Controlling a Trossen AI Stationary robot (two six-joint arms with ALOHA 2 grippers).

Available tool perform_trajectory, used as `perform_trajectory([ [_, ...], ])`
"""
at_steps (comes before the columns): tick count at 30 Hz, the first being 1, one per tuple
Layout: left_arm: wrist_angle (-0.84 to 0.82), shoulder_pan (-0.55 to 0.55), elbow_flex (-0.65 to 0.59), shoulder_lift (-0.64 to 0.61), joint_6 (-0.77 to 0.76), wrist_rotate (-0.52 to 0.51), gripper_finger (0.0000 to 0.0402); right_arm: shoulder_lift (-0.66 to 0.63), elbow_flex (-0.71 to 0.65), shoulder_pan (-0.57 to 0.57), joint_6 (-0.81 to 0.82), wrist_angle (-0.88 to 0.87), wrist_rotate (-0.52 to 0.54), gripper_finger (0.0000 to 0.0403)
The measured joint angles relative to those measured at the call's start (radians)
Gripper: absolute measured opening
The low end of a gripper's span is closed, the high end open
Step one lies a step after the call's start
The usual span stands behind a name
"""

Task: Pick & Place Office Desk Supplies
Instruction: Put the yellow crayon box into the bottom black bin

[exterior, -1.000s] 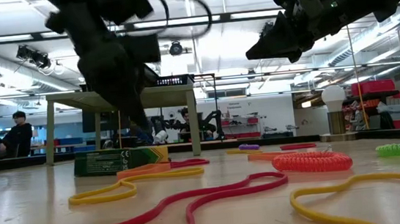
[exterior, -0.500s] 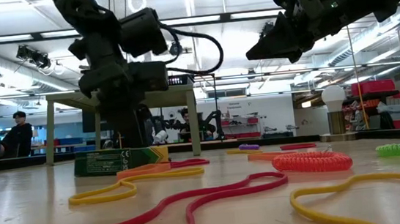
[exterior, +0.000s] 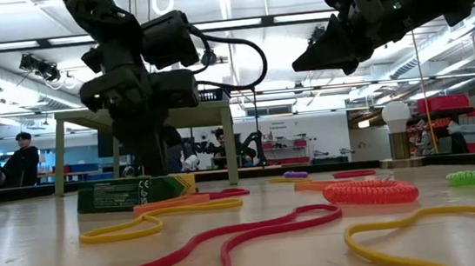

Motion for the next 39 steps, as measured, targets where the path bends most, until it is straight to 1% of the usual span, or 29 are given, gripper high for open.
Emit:
perform_trajectory([
  [3, -0.034, -0.018, -0.002, -0.019, 0.008, -0.041, 0.0007, 0.0, 0.0, 0.0, 0.0, -0.001, 0.0, 0.0016],
  [8, -0.071, -0.058, -0.004, -0.088, 0.017, -0.161, 0.0004, 0.0, 0.0, 0.0, 0.0, -0.001, 0.0, 0.0016],
  [11, -0.085, -0.091, -0.003, -0.138, 0.013, -0.255, 0.0004, 0.0, 0.0, 0.0, 0.0, -0.001, 0.0, 0.0016],
  [13, -0.103, -0.12, -0.003, -0.167, 0.009, -0.34, 0.0004, 0.0, 0.0, 0.0, 0.0, 0.0, 0.0, 0.0016],
  [16, -0.118, -0.176, -0.003, -0.196, 0.005, -0.515, 0.0004, 0.0, 0.0, 0.0, 0.0, 0.0, 0.0, 0.0016],
  [19, -0.119, -0.234, -0.003, -0.199, -0.004, -0.685, 0.0004, 0.0, 0.0, 0.0, 0.0, 0.0, 0.0, 0.0016],
  [28, -0.119, -0.399, -0.003, -0.189, -0.074, -1.059, 0.0004, 0.0, 0.0, 0.0, 0.0, 0.0, 0.0, 0.0016],
  [30, -0.119, -0.427, -0.003, -0.189, -0.077, -1.093, 0.0004, 0.0, 0.0, 0.0, 0.0, 0.0, 0.0, 0.0016],
  [34, -0.122, -0.463, -0.003, -0.189, -0.095, -1.118, 0.0004, 0.0, 0.0, 0.0, 0.0, 0.0, 0.0, 0.0016],
  [39, -0.139, -0.485, -0.002, -0.156, -0.102, -1.248, 0.0003, 0.0, 0.0, 0.0, 0.0, 0.0, 0.0, 0.0016],
])
